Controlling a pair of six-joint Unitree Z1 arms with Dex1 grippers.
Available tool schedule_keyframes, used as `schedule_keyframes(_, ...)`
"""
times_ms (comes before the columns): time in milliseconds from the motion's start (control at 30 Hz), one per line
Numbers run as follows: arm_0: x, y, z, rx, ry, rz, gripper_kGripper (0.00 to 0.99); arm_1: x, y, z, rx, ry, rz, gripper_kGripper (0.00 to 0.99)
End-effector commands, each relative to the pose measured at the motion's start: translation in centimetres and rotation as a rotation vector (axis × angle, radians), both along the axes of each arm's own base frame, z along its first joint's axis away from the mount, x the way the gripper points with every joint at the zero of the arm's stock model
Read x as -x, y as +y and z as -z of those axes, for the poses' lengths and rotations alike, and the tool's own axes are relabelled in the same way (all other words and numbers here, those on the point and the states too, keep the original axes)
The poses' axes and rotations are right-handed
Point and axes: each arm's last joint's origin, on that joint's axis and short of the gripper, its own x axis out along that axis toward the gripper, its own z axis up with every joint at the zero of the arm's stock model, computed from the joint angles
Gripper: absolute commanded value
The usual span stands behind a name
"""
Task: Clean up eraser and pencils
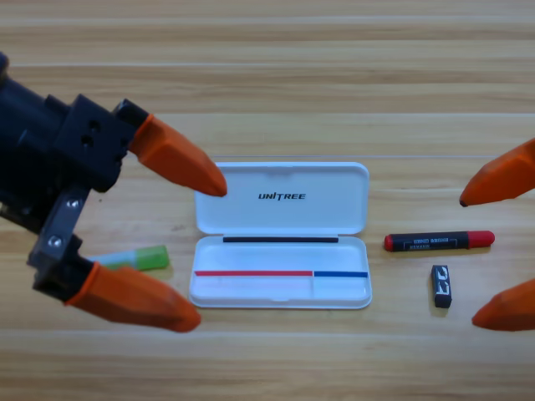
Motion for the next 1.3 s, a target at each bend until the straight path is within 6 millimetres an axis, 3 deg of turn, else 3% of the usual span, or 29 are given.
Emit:
schedule_keyframes(33, -0.4, -0.9, 1.3, -0.071, -0.001, -0.018, 0.940, 0.0, 1.7, 0.9, 0.019, 0.038, -0.047, 0.988)
schedule_keyframes(267, -0.6, -0.9, 1.2, -0.088, -0.020, -0.036, 0.962, 0.2, 1.1, 1.5, 0.035, 0.063, -0.009, 0.988)
schedule_keyframes(433, -1.2, -1.4, 1.0, -0.145, -0.039, -0.049, 0.989, -1.4, 1.1, 3.5, 0.174, 0.091, 0.192, 0.988)
schedule_keyframes(600, -3.6, -3.1, 0.2, -0.311, -0.157, -0.086, 0.990, -3.7, 1.8, 5.1, 0.244, 0.213, 0.402, 0.986)
schedule_keyframes(733, -6.4, -2.4, 0.0, -0.426, -0.283, -0.203, 0.990, -6.1, 3.1, 6.2, 0.299, 0.314, 0.534, 0.986)
schedule_keyframes(833, -9.5, -2.2, 1.1, -0.520, -0.252, -0.256, 0.990, -7.5, 4.1, 7.4, 0.341, 0.350, 0.624, 0.986)
schedule_keyframes(1000, -13.5, -2.1, 5.2, -0.685, -0.115, -0.286, 0.986, -9.3, 4.5, 9.4, 0.403, 0.354, 0.758, 0.986)
schedule_keyframes(1067, -14.3, -2.1, 6.9, -0.732, -0.069, -0.290, 0.982, -10.2, 4.7, 10.2, 0.448, 0.309, 0.800, 0.988)
schedule_keyframes(1300, -15.9, -2.3, 10.5, -0.790, 0.046, -0.296, 0.960, -12.2, 4.9, 13.3, 0.521, 0.424, 0.986, 0.990)
